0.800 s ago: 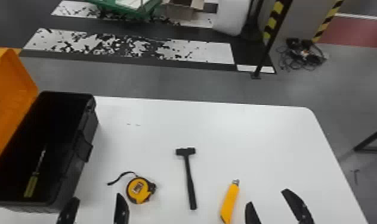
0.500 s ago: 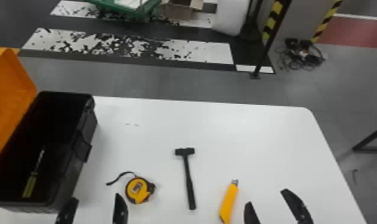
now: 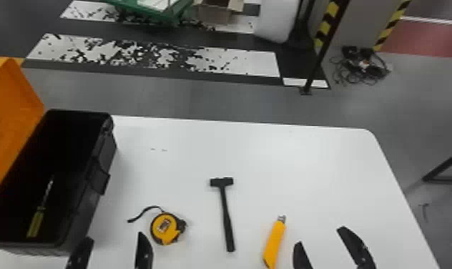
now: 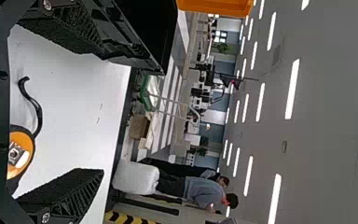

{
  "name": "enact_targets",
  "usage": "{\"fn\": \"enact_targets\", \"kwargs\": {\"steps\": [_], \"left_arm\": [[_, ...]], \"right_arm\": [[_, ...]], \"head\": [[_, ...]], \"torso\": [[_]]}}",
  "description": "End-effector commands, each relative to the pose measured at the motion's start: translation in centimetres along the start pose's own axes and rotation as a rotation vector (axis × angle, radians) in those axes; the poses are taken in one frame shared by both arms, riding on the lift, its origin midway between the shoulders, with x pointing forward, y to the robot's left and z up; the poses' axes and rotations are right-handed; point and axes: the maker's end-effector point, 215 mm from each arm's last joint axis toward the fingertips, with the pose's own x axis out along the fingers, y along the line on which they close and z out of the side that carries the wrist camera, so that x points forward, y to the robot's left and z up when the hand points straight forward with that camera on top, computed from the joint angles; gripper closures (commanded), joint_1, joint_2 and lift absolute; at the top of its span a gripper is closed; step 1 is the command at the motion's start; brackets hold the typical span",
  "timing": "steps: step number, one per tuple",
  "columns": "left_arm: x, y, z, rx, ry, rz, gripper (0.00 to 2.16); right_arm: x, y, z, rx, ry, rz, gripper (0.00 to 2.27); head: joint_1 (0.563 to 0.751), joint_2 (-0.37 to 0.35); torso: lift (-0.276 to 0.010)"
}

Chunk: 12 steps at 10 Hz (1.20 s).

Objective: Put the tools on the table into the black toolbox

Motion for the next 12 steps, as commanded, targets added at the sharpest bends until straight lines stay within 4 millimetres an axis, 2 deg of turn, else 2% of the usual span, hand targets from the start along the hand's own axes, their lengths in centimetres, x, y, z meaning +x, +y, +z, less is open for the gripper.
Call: {"fn": "enact_targets", "kwargs": {"steps": [1,3,4,6,10,12], "left_arm": [[0.0,0.0,0.0,-0.004,0.001,0.000,0.08],[0.0,0.1,-0.1,-0.001,0.004,0.001,0.08],[0.0,0.2,-0.2,0.001,0.004,0.000,0.08],[0.1,0.1,-0.2,0.000,0.004,-0.001,0.08],[0.2,0.2,-0.4,0.001,0.007,-0.007,0.08],[0.5,0.4,-0.3,0.002,0.007,-0.007,0.08]], "right_arm": [[0.0,0.2,-0.2,-0.001,0.005,0.004,0.11],[0.2,0.3,-1.2,0.026,0.039,-0.003,0.11],[0.2,0.1,-2.6,0.061,0.083,-0.013,0.12],[0.5,0.8,-4.4,0.118,0.139,-0.013,0.12],[1.7,2.2,-9.7,0.275,0.366,-0.064,0.13],[2.1,3.3,-11.1,0.319,0.454,-0.077,0.14]], "head": [[0.695,-0.103],[0.695,-0.098],[0.695,-0.097],[0.695,-0.094],[0.695,-0.065],[0.695,-0.043]], "torso": [[-0.039],[-0.039],[-0.039],[-0.039],[-0.039],[-0.039]]}}
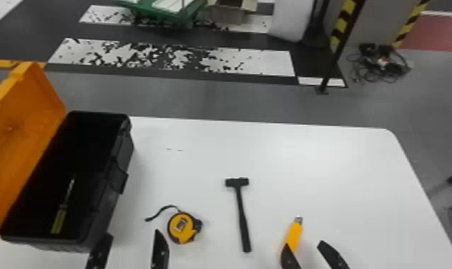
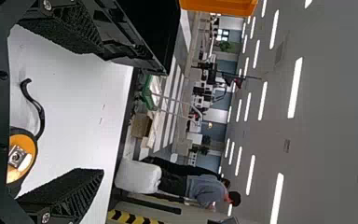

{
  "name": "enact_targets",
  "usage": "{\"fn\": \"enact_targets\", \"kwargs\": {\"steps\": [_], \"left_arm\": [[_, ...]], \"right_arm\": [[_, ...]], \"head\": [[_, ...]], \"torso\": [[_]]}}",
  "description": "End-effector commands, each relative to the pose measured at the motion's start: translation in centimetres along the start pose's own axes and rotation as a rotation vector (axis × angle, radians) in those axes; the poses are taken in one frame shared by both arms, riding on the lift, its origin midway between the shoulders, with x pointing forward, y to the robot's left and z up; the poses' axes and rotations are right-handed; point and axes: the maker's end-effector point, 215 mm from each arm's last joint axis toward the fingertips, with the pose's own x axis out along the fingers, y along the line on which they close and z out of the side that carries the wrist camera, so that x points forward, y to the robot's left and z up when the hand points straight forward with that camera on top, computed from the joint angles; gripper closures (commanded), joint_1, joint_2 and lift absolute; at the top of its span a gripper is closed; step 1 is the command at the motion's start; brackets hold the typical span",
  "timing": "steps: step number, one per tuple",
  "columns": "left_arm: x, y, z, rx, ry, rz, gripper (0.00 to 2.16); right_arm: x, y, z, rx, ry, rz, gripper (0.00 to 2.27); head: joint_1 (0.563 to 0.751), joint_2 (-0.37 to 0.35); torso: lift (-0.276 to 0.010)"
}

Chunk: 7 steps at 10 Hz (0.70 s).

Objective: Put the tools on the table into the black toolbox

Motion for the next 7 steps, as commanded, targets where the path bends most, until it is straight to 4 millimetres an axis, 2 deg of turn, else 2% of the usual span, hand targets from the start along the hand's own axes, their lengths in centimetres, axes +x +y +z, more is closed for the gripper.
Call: {"fn": "enact_targets", "kwargs": {"steps": [1,4,7], "left_arm": [[0.2,0.0,0.1,0.000,-0.002,-0.004,0.08],[0.4,0.2,0.1,0.002,-0.003,-0.007,0.08],[0.6,0.5,0.0,-0.002,-0.001,-0.007,0.09]], "right_arm": [[0.6,1.4,-1.0,0.031,0.061,0.009,0.14],[1.4,3.2,-1.9,0.053,0.109,0.016,0.19],[1.8,2.5,-2.6,0.060,0.141,-0.013,0.19]], "head": [[0.695,-0.024],[0.695,0.030],[0.695,0.063]], "torso": [[-0.039],[-0.039],[-0.039]]}}
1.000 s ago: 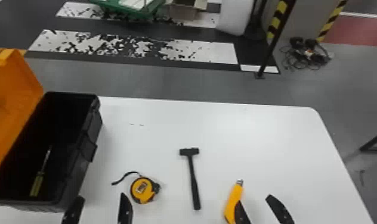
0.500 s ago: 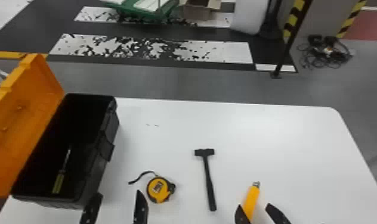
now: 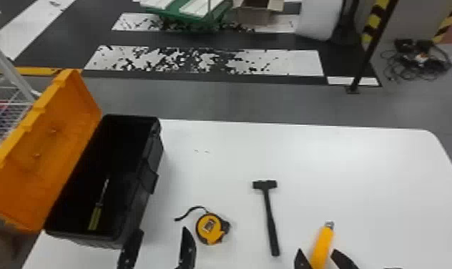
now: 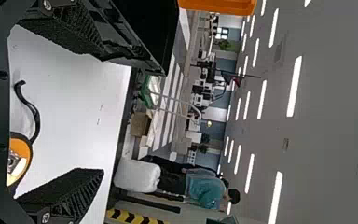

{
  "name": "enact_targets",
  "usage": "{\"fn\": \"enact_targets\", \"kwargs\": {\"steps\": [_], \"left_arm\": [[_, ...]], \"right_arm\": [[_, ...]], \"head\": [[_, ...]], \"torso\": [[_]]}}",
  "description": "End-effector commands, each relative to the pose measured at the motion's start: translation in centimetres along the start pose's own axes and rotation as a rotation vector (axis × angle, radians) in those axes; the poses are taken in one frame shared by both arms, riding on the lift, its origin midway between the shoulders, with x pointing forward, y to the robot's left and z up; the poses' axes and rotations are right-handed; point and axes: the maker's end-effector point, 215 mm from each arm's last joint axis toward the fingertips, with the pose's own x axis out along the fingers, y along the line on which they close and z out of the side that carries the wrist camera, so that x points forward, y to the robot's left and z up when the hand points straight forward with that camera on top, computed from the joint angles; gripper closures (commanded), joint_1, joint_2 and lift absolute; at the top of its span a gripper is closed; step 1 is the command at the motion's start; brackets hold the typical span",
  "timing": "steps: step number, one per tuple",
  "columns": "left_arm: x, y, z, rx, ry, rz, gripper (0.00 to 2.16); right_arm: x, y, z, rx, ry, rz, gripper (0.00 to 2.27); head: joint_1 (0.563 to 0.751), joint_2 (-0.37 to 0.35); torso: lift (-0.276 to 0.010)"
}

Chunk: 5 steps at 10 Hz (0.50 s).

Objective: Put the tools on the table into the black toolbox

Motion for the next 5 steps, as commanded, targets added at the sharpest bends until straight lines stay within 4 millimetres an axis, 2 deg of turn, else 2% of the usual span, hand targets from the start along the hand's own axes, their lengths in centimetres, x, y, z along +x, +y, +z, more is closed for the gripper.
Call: {"fn": "enact_targets", "kwargs": {"steps": [1,5], "left_arm": [[0.07,0.11,-0.09,-0.001,0.001,0.001,0.09],[0.00,0.12,-0.16,-0.002,0.002,0.002,0.09]], "right_arm": [[0.10,-0.48,-0.32,0.007,0.013,-0.019,0.19],[0.67,-1.26,-0.61,0.049,0.032,-0.037,0.19]], "head": [[0.695,0.064],[0.695,0.047]], "torso": [[-0.039],[-0.039]]}}
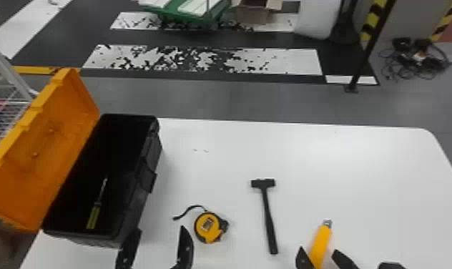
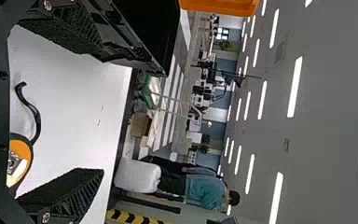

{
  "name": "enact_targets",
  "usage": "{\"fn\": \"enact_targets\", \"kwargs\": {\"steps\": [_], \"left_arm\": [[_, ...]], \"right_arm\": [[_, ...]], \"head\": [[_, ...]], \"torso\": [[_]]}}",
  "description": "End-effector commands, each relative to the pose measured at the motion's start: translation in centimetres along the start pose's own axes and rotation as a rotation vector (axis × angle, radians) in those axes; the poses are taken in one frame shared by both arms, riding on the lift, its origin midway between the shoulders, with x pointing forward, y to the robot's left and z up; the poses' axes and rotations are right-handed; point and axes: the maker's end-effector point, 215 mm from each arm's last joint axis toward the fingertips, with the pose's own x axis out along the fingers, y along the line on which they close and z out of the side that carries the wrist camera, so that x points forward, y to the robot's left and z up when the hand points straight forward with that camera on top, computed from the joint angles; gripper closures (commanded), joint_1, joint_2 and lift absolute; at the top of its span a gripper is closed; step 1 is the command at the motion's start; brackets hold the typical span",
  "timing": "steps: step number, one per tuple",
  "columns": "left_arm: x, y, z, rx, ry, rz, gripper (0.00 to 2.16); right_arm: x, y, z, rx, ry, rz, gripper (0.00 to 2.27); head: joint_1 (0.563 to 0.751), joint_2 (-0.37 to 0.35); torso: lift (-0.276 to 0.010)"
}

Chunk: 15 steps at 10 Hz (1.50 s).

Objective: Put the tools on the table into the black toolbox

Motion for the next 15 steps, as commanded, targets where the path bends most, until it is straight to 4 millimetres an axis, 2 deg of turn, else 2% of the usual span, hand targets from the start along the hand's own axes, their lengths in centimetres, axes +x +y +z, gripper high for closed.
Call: {"fn": "enact_targets", "kwargs": {"steps": [1,4,6,7,11,12,13,15], "left_arm": [[0.0,0.0,0.0,-0.002,-0.002,0.000,0.09],[-0.1,0.0,0.2,-0.004,-0.006,0.000,0.09],[-0.1,0.0,0.2,-0.005,-0.007,0.000,0.09],[-0.1,0.1,0.2,-0.002,-0.006,0.001,0.09],[-0.1,0.1,0.3,-0.005,-0.009,0.002,0.09],[-0.1,0.1,0.2,-0.004,-0.007,0.002,0.09],[-0.1,0.1,0.3,-0.006,-0.009,0.003,0.09],[0.0,0.1,0.3,-0.006,-0.010,0.002,0.09]], "right_arm": [[0.2,0.1,-0.1,0.015,0.006,0.002,0.19],[0.3,0.0,-0.7,0.019,0.027,-0.002,0.22],[0.3,0.1,-1.0,0.022,0.041,-0.001,0.29],[0.3,0.1,-1.1,0.021,0.043,-0.001,0.40],[0.3,-0.3,-2.0,0.030,0.080,-0.007,0.50],[0.3,-0.3,-1.9,0.029,0.080,-0.009,0.65],[0.3,-0.5,-2.0,0.031,0.085,-0.013,0.68],[0.3,-0.9,-2.3,0.026,0.102,-0.027,1.32]], "head": [[0.695,0.045],[0.695,0.048],[0.695,0.050],[0.695,0.051],[0.695,0.055],[0.695,0.055],[0.695,0.054],[0.695,0.049]], "torso": [[-0.039],[-0.039],[-0.039],[-0.039],[-0.039],[-0.039],[-0.039],[-0.039]]}}
